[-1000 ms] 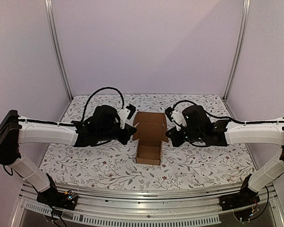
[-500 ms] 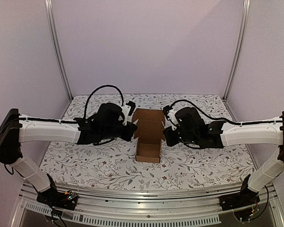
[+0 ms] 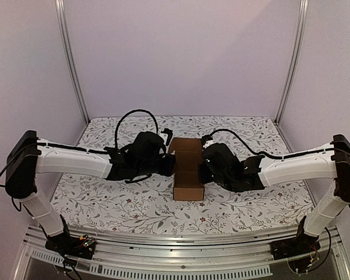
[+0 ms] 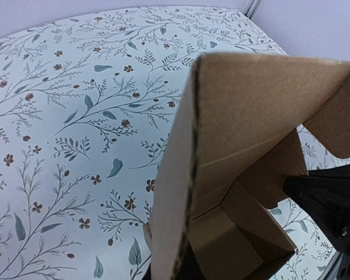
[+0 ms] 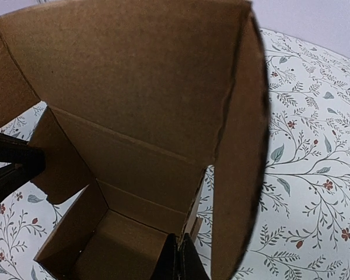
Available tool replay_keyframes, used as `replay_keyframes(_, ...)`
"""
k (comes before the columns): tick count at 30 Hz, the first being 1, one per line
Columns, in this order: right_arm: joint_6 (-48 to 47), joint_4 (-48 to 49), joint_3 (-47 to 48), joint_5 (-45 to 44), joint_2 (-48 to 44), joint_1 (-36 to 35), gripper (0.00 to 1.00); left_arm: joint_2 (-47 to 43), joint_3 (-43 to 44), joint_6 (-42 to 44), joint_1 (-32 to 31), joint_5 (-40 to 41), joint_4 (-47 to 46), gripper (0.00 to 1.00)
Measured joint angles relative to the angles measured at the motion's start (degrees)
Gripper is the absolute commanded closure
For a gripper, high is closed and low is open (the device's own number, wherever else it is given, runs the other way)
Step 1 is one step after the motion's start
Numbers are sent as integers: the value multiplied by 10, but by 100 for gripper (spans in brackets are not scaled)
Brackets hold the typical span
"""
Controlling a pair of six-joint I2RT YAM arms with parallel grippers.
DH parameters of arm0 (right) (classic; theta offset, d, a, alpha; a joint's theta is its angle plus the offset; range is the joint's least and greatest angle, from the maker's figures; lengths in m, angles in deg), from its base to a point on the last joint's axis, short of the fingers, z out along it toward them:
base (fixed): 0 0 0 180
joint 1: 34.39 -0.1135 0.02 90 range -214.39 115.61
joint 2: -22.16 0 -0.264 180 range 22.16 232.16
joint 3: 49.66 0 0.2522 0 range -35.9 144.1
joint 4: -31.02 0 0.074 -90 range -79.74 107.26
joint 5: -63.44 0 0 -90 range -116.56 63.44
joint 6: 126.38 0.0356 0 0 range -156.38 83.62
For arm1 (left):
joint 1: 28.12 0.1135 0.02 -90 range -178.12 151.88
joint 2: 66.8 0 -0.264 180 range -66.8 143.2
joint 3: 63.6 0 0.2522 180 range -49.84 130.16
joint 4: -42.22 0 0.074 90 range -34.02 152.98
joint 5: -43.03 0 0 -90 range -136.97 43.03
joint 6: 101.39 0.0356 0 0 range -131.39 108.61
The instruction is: Fold the paper box
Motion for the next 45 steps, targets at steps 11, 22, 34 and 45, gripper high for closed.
replay_keyframes(11,14,-7,0,-34,10,-21,100,29,31,-17,-9,6,15,100)
replay_keyframes(22,17,-7,-5,-51,10,-30,100,30,38,-22,-21,8,32,100)
replay_keyframes(34,28,-10,-13,-62,11,-31,100,38,45,-28,-24,6,31,100)
replay_keyframes(45,49,-4,-18,-73,20,-31,100,48,43,-38,-24,1,12,100)
